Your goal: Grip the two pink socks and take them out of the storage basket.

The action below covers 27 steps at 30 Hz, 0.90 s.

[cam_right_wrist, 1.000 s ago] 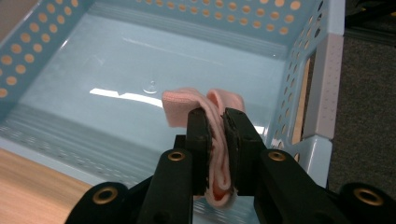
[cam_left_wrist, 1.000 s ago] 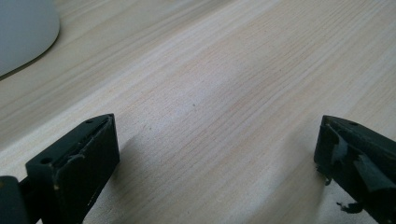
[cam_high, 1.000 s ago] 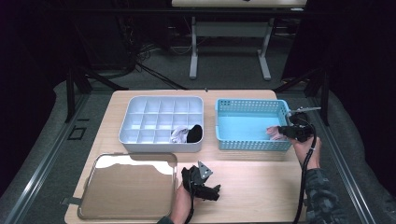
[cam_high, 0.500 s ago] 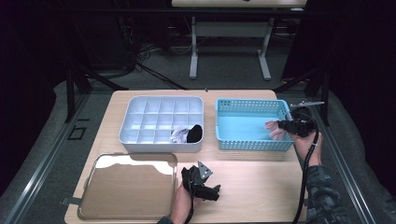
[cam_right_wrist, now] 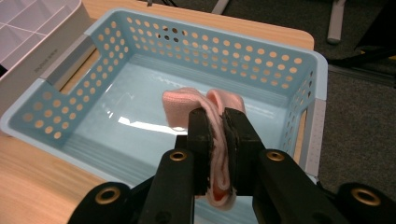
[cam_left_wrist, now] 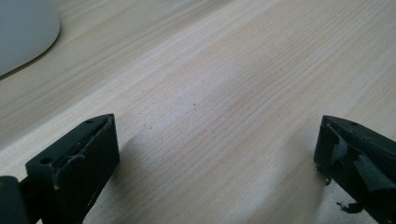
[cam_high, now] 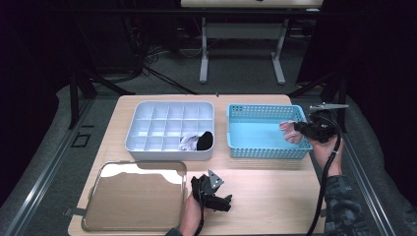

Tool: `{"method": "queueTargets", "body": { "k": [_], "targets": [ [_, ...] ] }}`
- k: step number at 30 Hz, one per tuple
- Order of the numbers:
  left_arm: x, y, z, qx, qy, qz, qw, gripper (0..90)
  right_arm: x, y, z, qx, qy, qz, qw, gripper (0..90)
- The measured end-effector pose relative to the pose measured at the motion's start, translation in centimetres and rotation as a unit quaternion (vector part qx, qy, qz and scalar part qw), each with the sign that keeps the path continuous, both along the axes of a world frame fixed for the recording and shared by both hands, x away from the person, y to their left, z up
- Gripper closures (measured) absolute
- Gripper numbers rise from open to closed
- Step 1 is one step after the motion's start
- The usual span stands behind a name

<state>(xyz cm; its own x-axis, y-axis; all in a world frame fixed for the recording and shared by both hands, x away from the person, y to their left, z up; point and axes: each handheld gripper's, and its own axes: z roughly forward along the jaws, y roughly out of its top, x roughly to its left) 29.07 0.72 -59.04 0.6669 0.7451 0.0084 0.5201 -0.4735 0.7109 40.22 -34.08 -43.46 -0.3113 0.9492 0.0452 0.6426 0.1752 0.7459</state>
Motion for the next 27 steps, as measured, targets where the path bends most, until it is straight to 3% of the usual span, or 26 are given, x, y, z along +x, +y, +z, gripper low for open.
{"method": "queueTargets", "body": {
  "k": [8, 11, 22, 27],
  "targets": [
    [0.0, 0.0, 0.0, 0.000, 0.000, 0.000, 1.0000, 0.1, -1.3, 0.8, 1.5, 0.004, -0.011, 0.016, 0.9998, 81.4],
    [0.0, 0.0, 0.0, 0.000, 0.000, 0.000, 1.0000, 0.1, -2.7, 1.4, 1.9, 0.012, -0.011, 0.031, 0.9994, 81.3],
    [0.0, 0.0, 0.0, 0.000, 0.000, -0.001, 1.0000, 0.1, -6.0, 3.1, 0.7, 0.043, -0.001, 0.072, 0.9965, 81.4],
    [0.0, 0.1, 0.0, 0.000, 0.000, -0.001, 1.0000, 0.1, -7.1, 4.2, -0.3, 0.055, 0.010, 0.096, 0.9938, 81.4]
  ]
}}
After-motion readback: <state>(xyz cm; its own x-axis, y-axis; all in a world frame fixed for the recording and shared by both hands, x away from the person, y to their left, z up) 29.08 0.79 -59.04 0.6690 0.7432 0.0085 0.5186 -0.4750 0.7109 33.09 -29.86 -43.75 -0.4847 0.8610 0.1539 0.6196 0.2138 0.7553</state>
